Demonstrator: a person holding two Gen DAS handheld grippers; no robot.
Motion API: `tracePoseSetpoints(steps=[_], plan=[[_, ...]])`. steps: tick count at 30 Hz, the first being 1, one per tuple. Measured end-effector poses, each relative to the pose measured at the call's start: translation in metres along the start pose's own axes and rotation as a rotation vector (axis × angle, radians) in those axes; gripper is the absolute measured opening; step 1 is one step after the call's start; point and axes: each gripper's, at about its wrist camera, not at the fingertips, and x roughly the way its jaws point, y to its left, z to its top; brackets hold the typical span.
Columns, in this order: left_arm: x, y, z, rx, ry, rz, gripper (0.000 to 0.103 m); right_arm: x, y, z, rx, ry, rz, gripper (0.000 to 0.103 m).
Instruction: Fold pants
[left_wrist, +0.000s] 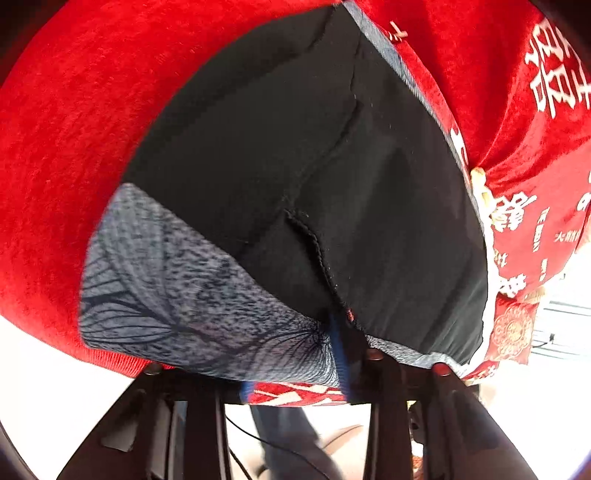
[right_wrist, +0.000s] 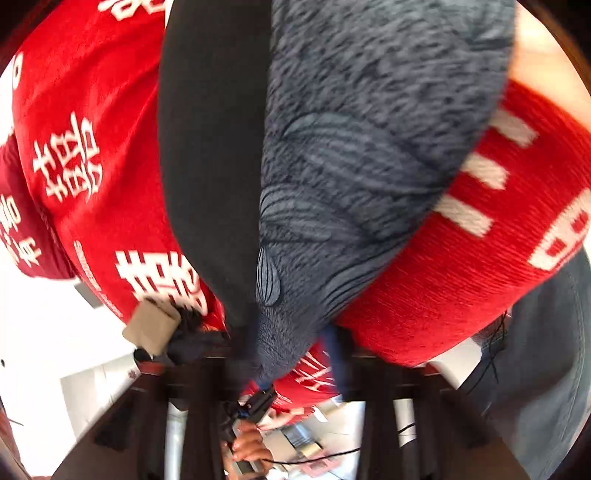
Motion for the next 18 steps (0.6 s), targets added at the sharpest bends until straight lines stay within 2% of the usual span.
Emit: tracePoseSetpoints(steps=[3, 8, 12, 15, 17, 18], plan=[[-0.017, -0.015, -0.001, 0.015, -0.019, 0.025, 0.028, -0.012, 0.021, 0.006, -0.031, 0.008, -0.02, 0.007], [-0.047, -0.051, 0.007, 0.043, -0.069, 0.031, 0.028, -0.025, 0.104, 0.03, -0.249, 0.102, -0.083, 0.007], [-0.066, -0.093, 0.034, 0.085, -0.151, 0.023, 0.028, -0.014, 0.167, 0.073, -0.373, 0.153, -0.105, 0.007], [-0.068, -0.132, 0.069, 0.166, -0.231, 0.057, 0.029, 0.009, 0.213, 0.113, -0.477, 0.181, -0.116, 0.007], [-0.06, -0.157, 0.098, 0.223, -0.285, 0.151, 0.055, 0.029, 0.239, 0.144, -0.534, 0.176, -0.129, 0.007], [-0.055, -0.165, 0.112, 0.239, -0.327, 0.216, 0.084, 0.041, 0.251, 0.157, -0.551, 0.164, -0.14, 0.007]])
